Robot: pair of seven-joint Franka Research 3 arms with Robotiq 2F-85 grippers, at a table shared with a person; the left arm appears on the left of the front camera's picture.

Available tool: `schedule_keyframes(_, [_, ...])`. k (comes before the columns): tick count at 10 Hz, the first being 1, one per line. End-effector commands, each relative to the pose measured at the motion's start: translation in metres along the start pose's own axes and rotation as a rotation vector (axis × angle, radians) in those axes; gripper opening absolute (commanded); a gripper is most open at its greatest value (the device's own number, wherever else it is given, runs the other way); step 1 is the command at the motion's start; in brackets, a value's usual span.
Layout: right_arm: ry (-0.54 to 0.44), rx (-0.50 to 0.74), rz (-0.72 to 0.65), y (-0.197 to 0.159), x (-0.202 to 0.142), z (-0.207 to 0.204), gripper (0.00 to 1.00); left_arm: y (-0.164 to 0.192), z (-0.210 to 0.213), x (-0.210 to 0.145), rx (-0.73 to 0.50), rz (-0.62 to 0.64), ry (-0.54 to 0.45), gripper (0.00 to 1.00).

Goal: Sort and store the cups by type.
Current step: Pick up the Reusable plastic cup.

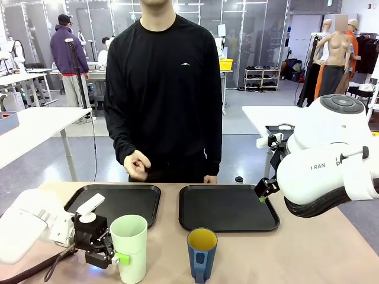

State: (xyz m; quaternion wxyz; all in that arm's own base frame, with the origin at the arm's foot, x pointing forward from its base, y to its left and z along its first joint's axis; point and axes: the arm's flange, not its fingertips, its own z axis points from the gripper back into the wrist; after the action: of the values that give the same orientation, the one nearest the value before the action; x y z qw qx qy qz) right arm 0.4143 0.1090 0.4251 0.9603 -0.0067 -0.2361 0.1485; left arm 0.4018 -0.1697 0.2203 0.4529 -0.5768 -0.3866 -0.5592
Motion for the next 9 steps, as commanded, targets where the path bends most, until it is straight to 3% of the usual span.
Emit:
schedule_keyframes(1, [0.001,0.003,-0.003,-0.001,0.000,-0.001,1.00,-0.027,-0.002,-0.062,0.013,-0.077,-0.010,0.22])
schedule_keyframes(9, [0.001,0.003,-0.003,-0.001,0.000,-0.001,1.00,-0.078,0.070,0.002,0.146,-0.195,0.004,0.22])
